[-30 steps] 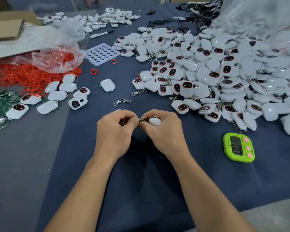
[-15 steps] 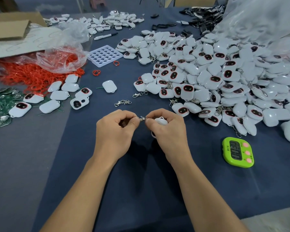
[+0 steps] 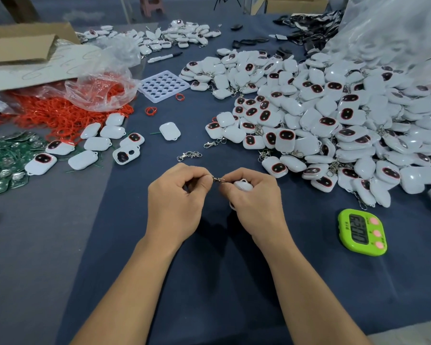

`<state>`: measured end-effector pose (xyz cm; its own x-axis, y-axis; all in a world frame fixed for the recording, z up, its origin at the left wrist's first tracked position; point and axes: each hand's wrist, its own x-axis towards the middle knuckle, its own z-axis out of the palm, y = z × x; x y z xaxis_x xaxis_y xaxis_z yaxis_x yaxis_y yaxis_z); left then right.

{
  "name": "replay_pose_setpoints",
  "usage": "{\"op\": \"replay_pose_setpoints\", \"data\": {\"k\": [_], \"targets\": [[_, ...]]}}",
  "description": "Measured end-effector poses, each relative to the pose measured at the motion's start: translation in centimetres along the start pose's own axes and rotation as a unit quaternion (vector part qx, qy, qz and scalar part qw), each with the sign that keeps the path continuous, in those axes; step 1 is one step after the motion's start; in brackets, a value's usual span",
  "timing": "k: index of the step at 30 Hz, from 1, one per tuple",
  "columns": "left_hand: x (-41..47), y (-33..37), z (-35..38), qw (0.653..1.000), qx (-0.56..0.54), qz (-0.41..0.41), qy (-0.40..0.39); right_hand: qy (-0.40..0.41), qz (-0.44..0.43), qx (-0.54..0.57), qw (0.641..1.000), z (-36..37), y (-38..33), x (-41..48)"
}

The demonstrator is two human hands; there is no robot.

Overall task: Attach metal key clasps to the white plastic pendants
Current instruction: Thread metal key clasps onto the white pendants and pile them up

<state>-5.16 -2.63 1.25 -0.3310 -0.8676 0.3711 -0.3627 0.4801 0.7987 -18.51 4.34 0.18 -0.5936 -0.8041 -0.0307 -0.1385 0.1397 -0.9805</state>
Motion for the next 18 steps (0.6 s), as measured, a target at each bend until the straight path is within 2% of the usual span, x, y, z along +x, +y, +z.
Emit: {"op": "replay_pose_setpoints", "data": {"k": [5, 7, 10, 12, 15, 18], "targets": [[-0.1, 0.1, 0.0, 0.999, 0.016, 0.035, 0.023, 0.039, 0.018, 0.069, 0.997, -0.1, -0.2, 0.4], [0.0, -0.1, 0.1, 0.998, 0.047, 0.036, 0.007, 0.047, 0.023, 0.089, 0.995, 0.0, -0.3, 0.6], [0.0, -0.6, 0.4, 0.991, 0.124, -0.014, -0.049, 0.049, 0.019, 0.096, 0.994, 0.2, -0.3, 0.9], [0.1, -0.7, 0.5, 0.993, 0.106, -0.027, -0.053, 0.028, 0.005, 0.079, 0.996, 0.3, -0.3, 1.1], [0.2, -0.6, 0.4, 0.999, 0.039, -0.002, -0.017, -0.016, -0.019, 0.032, 0.999, 0.8, -0.4, 1.5], [0.5, -0.8, 0.4, 1.000, 0.010, -0.011, 0.006, -0.038, -0.030, 0.016, 0.999, 1.4, -0.6, 2.5]]}}
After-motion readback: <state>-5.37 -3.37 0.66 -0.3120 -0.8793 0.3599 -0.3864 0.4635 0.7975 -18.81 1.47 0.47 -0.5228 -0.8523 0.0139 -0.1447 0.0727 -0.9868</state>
